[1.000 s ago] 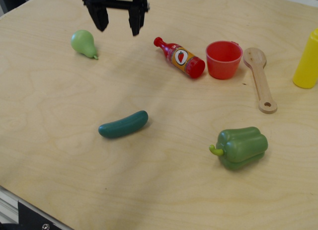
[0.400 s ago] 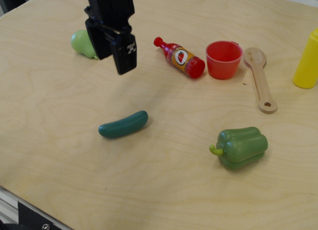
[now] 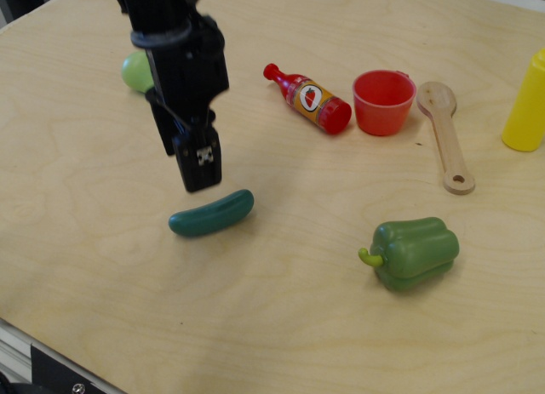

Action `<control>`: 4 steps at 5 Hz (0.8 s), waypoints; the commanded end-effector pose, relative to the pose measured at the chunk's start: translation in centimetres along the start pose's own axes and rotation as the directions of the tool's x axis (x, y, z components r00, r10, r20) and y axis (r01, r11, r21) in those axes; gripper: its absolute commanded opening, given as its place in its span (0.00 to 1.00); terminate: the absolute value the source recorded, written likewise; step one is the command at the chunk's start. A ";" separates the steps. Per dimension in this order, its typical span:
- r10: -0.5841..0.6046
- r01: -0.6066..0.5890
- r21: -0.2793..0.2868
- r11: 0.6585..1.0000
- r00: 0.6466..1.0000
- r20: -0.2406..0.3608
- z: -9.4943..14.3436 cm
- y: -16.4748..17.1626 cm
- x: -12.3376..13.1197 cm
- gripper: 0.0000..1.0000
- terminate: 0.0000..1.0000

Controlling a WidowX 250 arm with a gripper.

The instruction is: Put cucumber in cup

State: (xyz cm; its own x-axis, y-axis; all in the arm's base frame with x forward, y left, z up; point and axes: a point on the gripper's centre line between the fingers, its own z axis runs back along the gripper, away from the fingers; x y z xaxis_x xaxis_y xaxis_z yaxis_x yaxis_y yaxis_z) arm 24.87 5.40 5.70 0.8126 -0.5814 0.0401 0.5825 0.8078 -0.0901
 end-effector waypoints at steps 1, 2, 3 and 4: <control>-0.055 0.057 0.077 0.995 0.998 -0.037 -1.0 -0.2 -1.4 1.00 0.00; -0.046 0.055 0.098 0.994 0.994 -0.097 -2.4 0.1 -1.9 1.00 0.00; -0.024 0.033 0.106 0.994 0.996 -0.085 -3.0 0.8 -2.1 1.00 0.00; -0.029 0.038 0.092 0.995 0.995 -0.099 -4.0 1.0 -1.8 1.00 0.00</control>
State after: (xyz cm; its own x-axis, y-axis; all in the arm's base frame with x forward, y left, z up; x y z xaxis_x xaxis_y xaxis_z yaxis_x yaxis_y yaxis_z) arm 23.42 5.74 0.63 0.7893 -0.6092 -0.0764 0.6095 0.7925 -0.0224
